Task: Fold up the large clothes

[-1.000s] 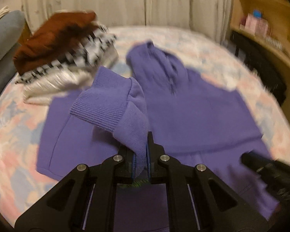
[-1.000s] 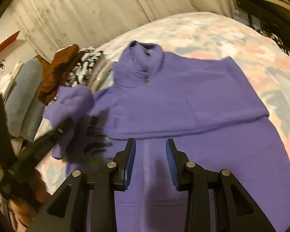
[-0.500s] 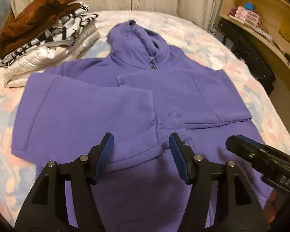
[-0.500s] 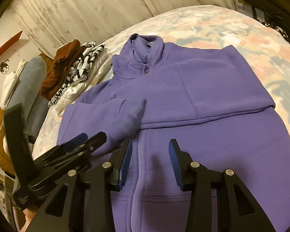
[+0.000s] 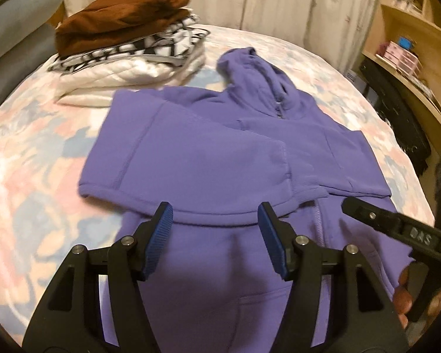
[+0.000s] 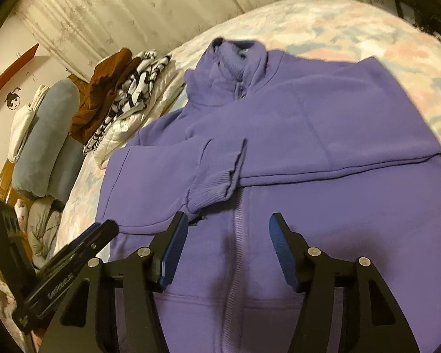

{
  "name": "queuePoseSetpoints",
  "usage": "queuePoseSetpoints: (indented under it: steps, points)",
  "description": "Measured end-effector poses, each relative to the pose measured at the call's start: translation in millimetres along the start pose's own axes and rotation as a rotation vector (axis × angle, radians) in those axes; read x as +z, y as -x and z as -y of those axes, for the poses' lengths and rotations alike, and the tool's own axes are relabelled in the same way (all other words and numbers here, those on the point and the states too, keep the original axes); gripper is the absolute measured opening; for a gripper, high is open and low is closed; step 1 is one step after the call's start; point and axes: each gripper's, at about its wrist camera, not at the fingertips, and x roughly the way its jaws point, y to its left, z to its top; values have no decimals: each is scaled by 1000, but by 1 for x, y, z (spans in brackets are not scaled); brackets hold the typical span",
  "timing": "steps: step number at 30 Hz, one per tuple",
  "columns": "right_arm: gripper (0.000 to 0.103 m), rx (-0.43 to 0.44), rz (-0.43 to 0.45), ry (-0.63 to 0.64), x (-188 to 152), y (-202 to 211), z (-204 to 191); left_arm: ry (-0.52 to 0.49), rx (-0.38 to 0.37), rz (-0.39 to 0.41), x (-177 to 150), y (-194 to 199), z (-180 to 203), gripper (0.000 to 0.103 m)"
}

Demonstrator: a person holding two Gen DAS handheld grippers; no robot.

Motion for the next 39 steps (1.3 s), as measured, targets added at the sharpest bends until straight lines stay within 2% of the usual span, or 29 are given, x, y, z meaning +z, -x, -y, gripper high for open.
queuePoseSetpoints:
  steps: [5,9,10,11,12,13,16,18,20,22,24,27,32,33,35,37,38,39]
  points:
    - [58,39,-59,-35,16,-38,-3,33,35,12,-2,5,-20,57]
    - [58,20,-104,-58,28,-72,-5,60,44,8,-4,4,-33,57]
    - [54,19,-110,-55,31,-78,-7,65,47,4,-4,4,-35,57]
    - [44,13,-111,-40,33,-83,-11,69,51,3,-5,3,-35,57]
    - [22,18,-113,-19,34,-85,-16,75,53,1,-6,2,-38,57]
    - [12,28,-121,16,36,-88,-24,79,54,-1,-6,1,-39,57]
    - [9,32,-64,147,44,-74,-54,81,57,5,-5,2,-40,57]
    - [9,55,-10,220,53,-56,-72,72,66,19,-3,5,-38,57]
    - [9,41,84,290,68,-30,-87,62,70,34,-1,8,-36,57]
    - [9,30,146,306,83,-12,-88,56,72,51,4,11,-35,57]
    - [9,-10,204,301,99,5,-81,56,74,60,7,12,-35,57]
    - [9,-118,261,276,120,17,-54,60,80,66,13,11,-38,57]
    - [9,-292,229,132,132,-1,24,68,90,60,21,2,-42,57]
    - [11,-313,199,112,131,-9,39,67,91,47,23,-3,-42,57]
    - [17,-340,77,70,124,-36,72,72,88,26,27,-12,-44,57]
    - [30,-326,23,28,119,-47,88,74,78,0,32,-22,-45,57]
    - [37,-283,24,0,116,-46,95,73,71,-12,36,-28,-46,57]
    - [50,-256,35,-12,115,-43,100,73,68,-24,40,-34,-47,57]
